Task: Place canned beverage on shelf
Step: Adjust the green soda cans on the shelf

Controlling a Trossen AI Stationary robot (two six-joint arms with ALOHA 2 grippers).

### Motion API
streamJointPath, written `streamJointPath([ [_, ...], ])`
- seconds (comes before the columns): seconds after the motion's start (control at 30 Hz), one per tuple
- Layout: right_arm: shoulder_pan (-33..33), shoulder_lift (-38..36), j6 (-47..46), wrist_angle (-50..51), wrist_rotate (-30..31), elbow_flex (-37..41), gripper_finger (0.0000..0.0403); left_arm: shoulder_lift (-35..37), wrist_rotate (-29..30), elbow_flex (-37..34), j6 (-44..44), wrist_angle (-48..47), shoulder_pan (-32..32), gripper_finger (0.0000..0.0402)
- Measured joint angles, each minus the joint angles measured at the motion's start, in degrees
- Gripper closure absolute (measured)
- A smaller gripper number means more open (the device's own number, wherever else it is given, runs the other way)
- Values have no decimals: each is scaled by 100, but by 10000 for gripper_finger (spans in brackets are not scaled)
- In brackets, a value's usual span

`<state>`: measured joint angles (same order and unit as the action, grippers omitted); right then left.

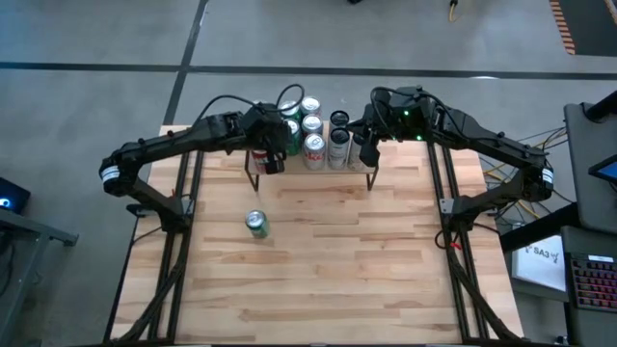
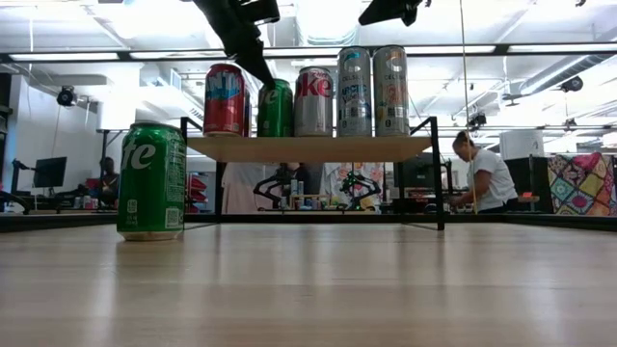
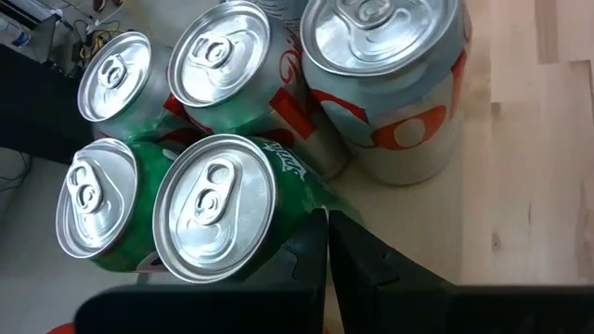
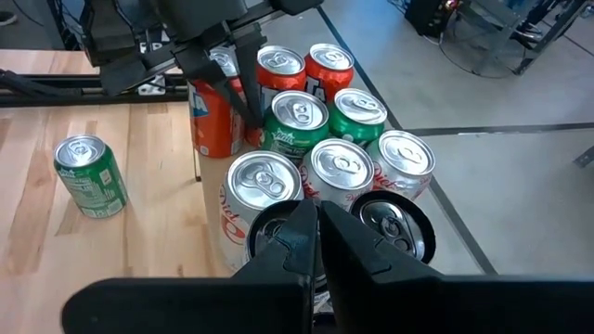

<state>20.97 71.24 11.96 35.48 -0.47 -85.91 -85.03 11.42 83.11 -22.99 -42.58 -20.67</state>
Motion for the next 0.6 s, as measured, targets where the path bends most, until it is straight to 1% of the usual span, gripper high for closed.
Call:
streamJointPath([
  [0.6, 0, 2, -41, 69, 0, -1, 394, 0, 9, 0, 19, 78, -24, 402],
])
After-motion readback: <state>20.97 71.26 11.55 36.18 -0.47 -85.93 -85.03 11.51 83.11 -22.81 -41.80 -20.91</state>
